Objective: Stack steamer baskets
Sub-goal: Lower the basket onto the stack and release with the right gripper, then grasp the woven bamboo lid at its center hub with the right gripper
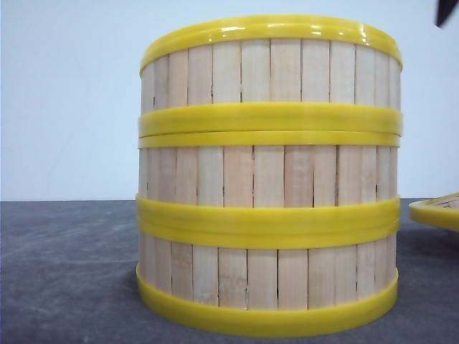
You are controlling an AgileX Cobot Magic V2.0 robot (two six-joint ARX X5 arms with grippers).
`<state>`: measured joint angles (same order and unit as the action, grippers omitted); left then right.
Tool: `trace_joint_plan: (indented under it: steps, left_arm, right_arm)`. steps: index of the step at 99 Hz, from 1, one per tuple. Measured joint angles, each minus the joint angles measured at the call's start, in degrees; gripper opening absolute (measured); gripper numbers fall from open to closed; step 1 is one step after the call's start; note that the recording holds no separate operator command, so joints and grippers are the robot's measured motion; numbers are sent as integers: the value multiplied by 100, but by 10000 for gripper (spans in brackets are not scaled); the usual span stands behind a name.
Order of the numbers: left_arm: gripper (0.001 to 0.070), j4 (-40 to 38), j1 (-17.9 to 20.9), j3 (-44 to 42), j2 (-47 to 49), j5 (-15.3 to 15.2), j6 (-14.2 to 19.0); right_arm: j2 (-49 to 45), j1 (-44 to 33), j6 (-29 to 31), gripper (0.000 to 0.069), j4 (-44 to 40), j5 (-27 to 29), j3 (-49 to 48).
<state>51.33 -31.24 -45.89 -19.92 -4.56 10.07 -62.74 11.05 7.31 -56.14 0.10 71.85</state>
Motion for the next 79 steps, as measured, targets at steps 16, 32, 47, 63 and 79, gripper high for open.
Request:
trace_joint_plan:
  steps: [16,32,47,63,79]
  left_arm:
    - [431,0,0,0,0,0,0]
    - [431,33,0,0,0,0,0]
    - [431,90,0,0,0,0,0]
    - [431,120,0,0,0,0,0]
    - [431,199,0,0,0,0,0]
  right_arm:
    - [-337,-503,-105,297,-291,-15,0]
    - [-715,-881,-155,297,-407,-293,-2]
    - [-986,-1045,-155,297,-350,-306,-118]
    - [-1340,-1204,-155,297,-179,-306,-457]
    - [-1687,-1388,-155,297,50,-306,-595]
